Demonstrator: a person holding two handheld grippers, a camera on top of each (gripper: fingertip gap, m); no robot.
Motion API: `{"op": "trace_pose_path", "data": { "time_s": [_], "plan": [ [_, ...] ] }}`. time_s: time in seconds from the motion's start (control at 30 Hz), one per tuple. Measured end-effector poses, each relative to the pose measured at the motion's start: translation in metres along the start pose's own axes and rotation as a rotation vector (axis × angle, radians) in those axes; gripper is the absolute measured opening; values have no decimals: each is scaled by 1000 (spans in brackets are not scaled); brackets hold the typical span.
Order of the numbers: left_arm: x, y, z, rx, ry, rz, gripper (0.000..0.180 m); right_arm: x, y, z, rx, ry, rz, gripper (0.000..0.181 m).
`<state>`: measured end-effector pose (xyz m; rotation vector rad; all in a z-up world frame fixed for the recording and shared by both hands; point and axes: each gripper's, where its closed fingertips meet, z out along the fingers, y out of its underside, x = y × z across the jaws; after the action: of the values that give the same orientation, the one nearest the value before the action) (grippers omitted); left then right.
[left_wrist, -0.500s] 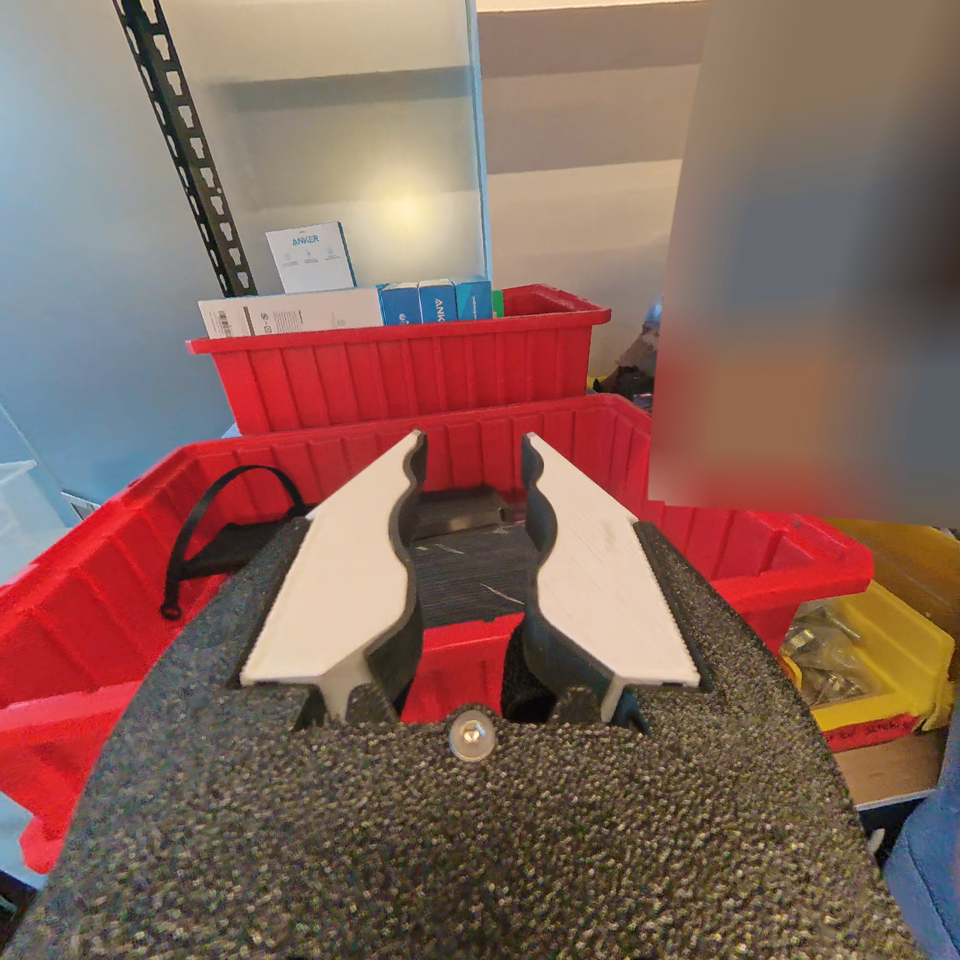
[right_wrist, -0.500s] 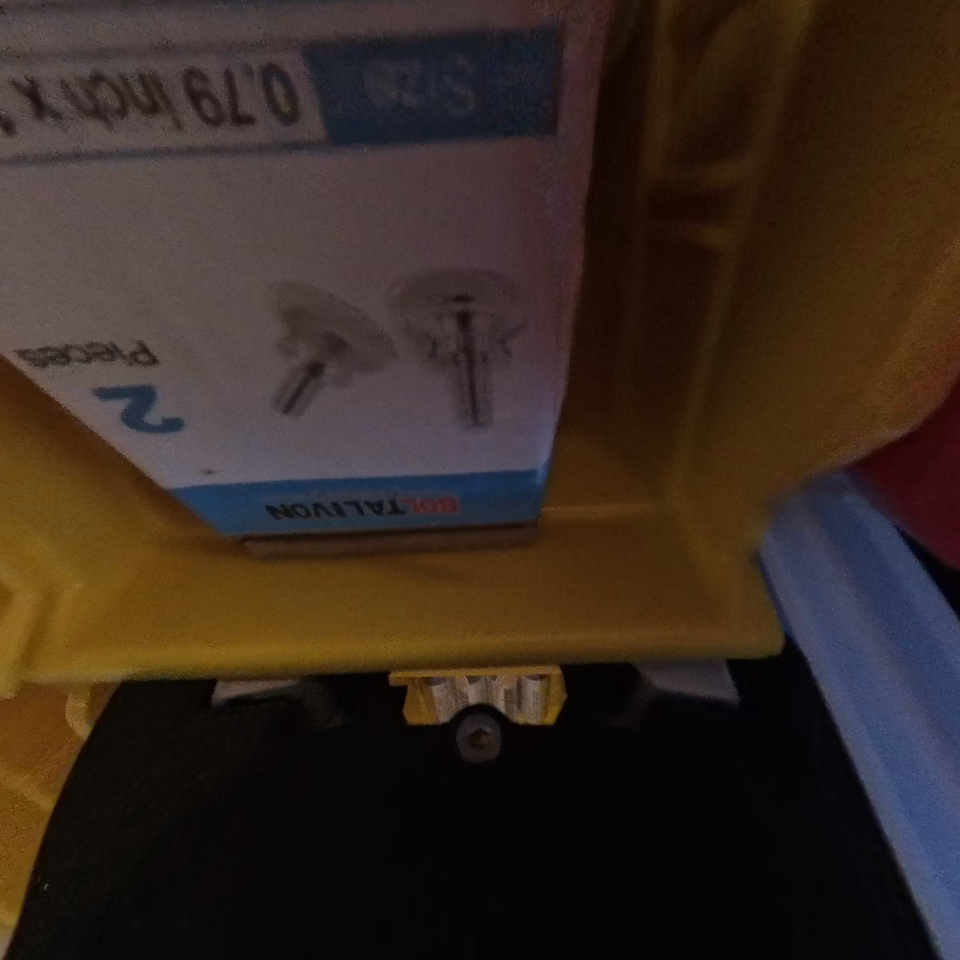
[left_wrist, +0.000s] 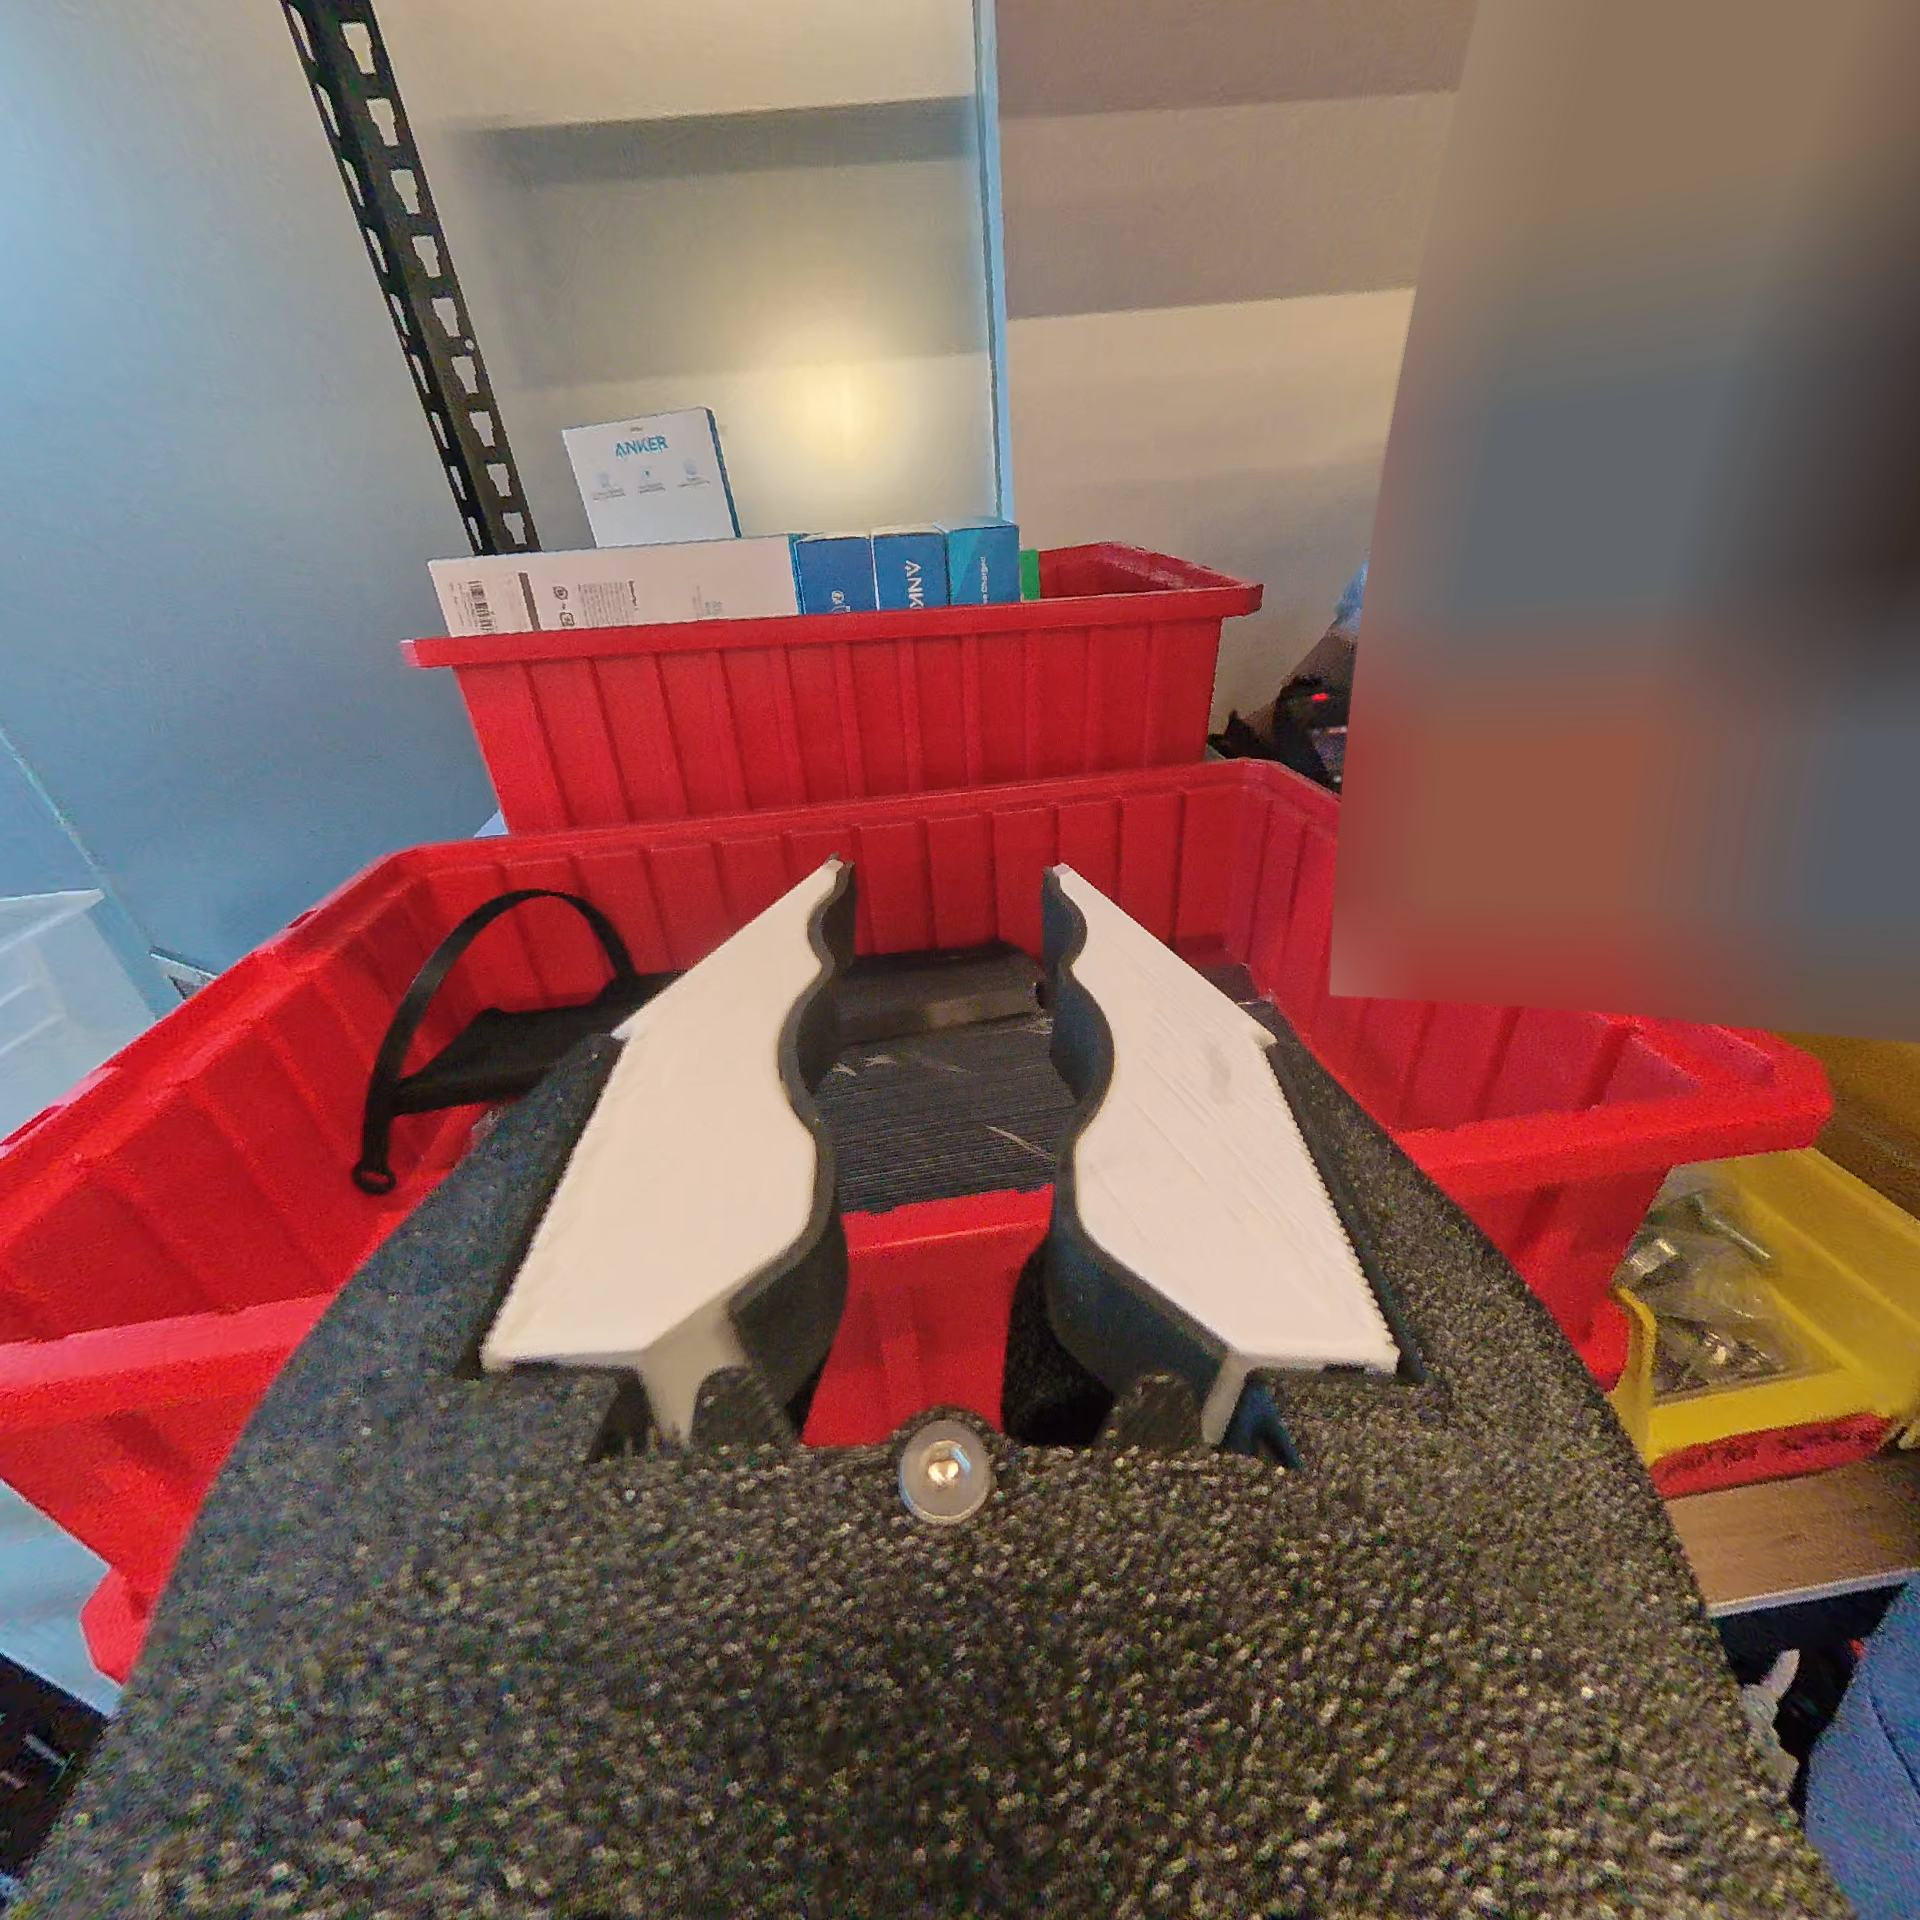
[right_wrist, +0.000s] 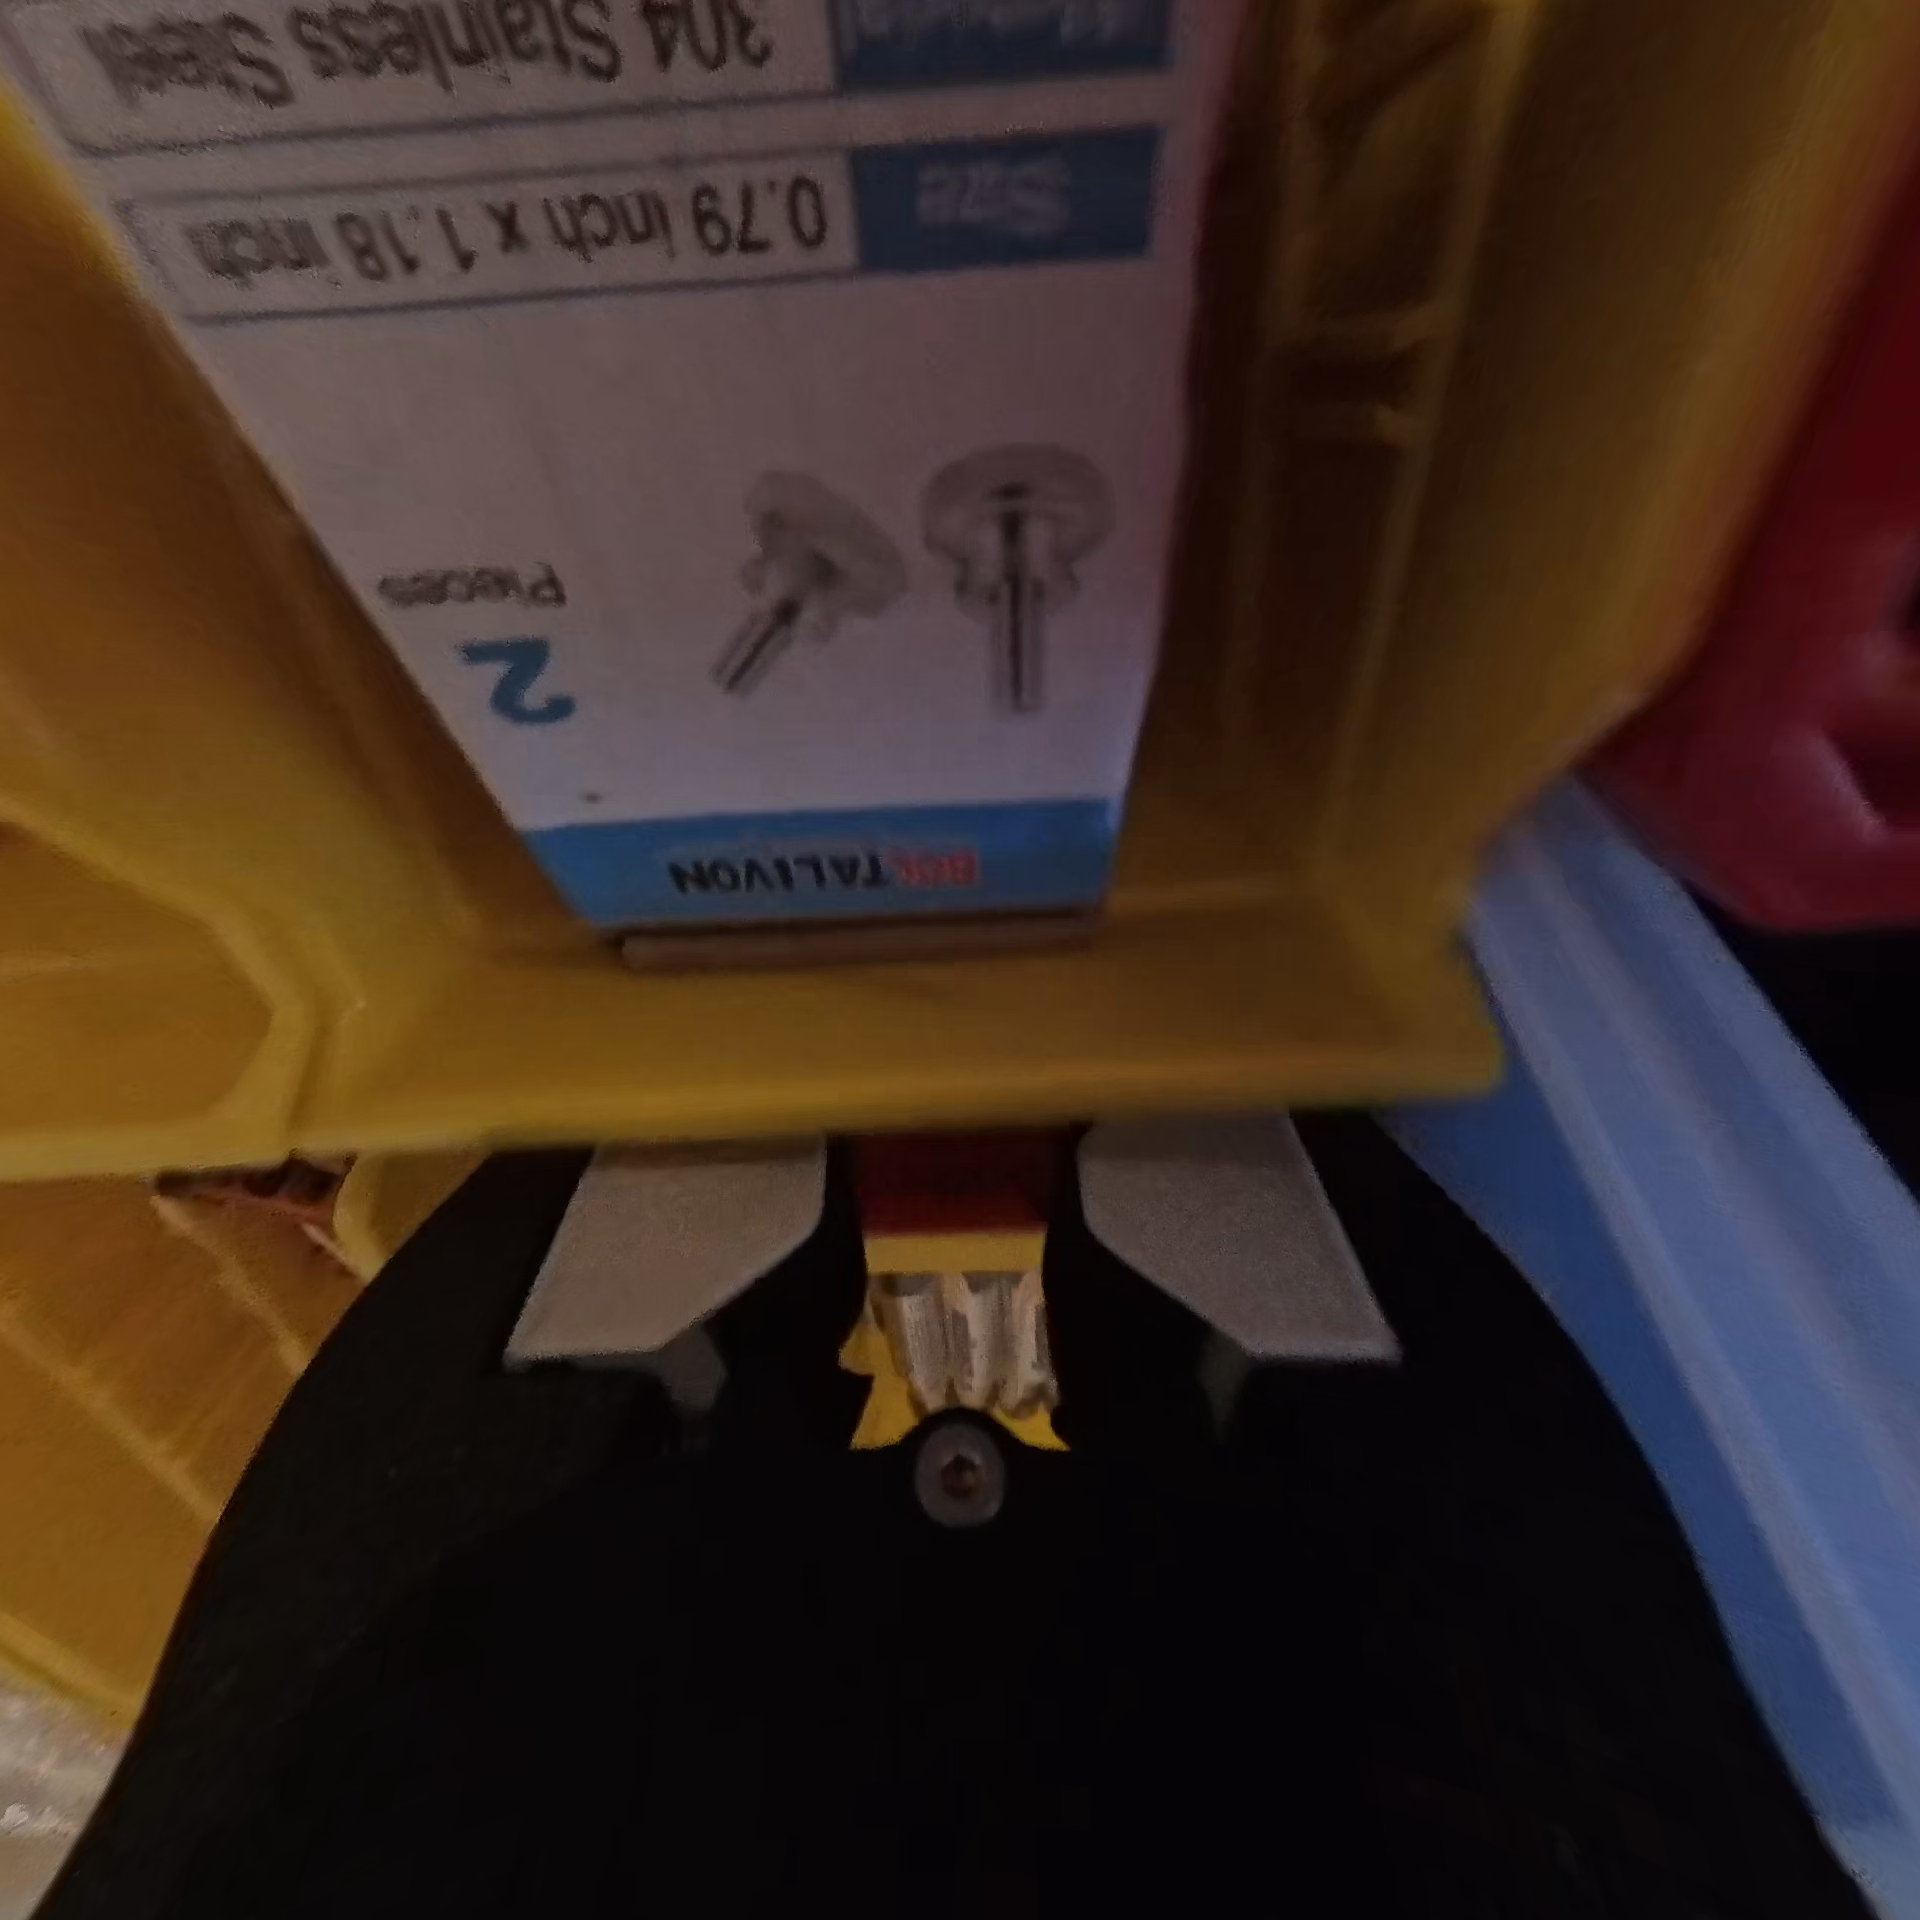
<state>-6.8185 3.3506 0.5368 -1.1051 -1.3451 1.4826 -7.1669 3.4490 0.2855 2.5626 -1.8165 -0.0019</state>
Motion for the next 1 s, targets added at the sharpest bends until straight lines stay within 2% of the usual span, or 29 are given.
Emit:
{"op": "trace_pose_path", "data": {
  "time_s": [0.1,0.17,0.3,0.5,0.6,0.63,0.73,0.8,0.93,1.0],
  "plan": [
    [-2,2,-2,10,4,-3,33,1,10,-20,-17,35,17,21],
    [-4,2,-3,24,7,-6,33,-2,14,-32,-16,64,54,8],
    [-10,1,-1,65,15,-30,33,1,14,-45,-3,113,116,0],
    [-12,0,7,49,33,-11,32,6,17,-55,0,141,146,0],
    [-14,0,9,49,37,-6,33,3,15,-54,20,85,213,0],
    [-15,0,10,52,35,-6,32,2,11,-52,33,58,227,1],
    [-19,1,12,68,39,-20,33,-15,11,-38,2,-67,225,39],
    [-20,3,14,71,42,-24,33,-23,13,-25,-30,-128,233,56],
    [-19,4,16,76,50,-30,32,-25,20,-7,-121,-199,211,71],
    [-20,4,16,73,47,-22,32,-29,13,-7,-89,-226,230,61]
  ]
}}
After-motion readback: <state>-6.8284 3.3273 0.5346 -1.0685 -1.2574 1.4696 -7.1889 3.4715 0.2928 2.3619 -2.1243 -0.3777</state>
